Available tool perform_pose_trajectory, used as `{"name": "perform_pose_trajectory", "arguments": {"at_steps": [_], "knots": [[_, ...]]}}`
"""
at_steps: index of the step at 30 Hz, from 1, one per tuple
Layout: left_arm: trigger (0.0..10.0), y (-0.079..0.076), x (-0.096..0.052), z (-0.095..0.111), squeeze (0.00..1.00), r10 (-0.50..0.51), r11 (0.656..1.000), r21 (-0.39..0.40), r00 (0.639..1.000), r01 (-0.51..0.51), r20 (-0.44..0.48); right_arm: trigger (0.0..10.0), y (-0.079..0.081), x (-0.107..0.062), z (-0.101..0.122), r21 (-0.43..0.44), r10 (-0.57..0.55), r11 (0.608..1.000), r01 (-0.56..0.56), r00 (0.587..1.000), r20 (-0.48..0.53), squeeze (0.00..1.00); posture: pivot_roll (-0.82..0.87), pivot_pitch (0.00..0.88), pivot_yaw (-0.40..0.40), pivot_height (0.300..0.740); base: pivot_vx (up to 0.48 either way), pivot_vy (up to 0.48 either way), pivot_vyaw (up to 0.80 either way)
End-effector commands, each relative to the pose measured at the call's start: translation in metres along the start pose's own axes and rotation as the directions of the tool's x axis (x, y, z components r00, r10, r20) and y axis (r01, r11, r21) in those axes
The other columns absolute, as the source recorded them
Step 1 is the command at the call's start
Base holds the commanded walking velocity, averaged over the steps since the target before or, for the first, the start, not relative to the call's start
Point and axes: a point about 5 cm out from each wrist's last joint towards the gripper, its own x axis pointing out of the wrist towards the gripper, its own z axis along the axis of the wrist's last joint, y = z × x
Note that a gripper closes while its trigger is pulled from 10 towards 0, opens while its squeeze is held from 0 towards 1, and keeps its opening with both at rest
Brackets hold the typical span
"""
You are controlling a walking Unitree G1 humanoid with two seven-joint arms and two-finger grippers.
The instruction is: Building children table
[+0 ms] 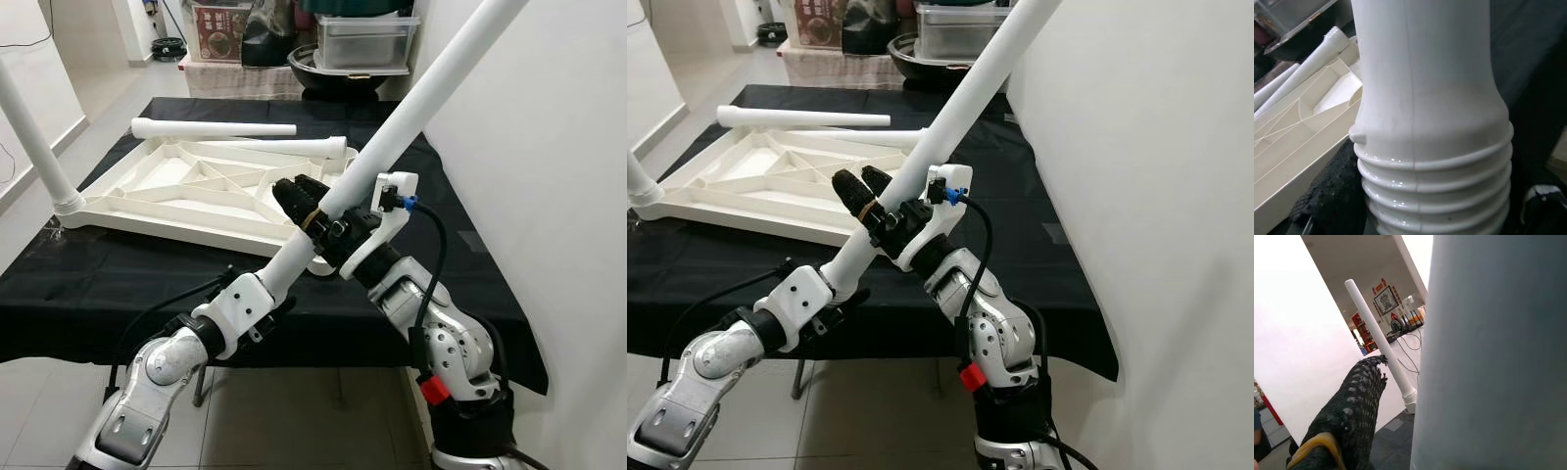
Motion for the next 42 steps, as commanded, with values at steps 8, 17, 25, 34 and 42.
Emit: {"name": "perform_pose_trajectory", "arguments": {"at_steps": [8,17,25,34,42], "knots": [[10.0,-0.010,-0.008,0.003,0.00,-0.145,0.989,-0.017,0.989,0.146,0.033,10.0,-0.004,0.001,0.000,-0.020,0.008,1.000,-0.008,1.000,0.010,0.00,0.07,0.091,-0.022,0.740,0.000,0.000,0.00],[10.0,0.000,-0.011,0.001,0.00,-0.145,0.989,-0.004,0.989,0.146,0.026,10.0,-0.002,-0.001,-0.003,-0.003,0.039,0.999,-0.040,0.999,-0.014,0.00,0.07,0.091,-0.024,0.740,0.000,0.000,0.00],[10.0,0.004,-0.013,0.002,0.00,-0.158,0.987,-0.006,0.987,0.159,0.036,10.0,0.003,-0.002,-0.005,0.027,0.097,0.995,-0.096,0.995,-0.029,0.00,0.07,0.094,-0.022,0.740,0.000,0.000,0.00],[10.0,-0.001,-0.011,0.004,0.00,-0.186,0.981,-0.049,0.981,0.189,0.060,10.0,0.008,-0.005,-0.011,0.057,0.148,0.988,-0.145,0.988,-0.044,0.00,0.07,0.097,-0.025,0.740,0.000,0.000,0.00],[10.0,-0.008,-0.013,0.005,0.00,-0.248,0.964,-0.084,0.966,0.253,0.066,10.0,0.006,-0.005,-0.011,0.048,0.145,0.989,-0.143,0.988,-0.046,0.00,0.07,0.098,-0.023,0.740,0.000,0.000,0.00]]}}
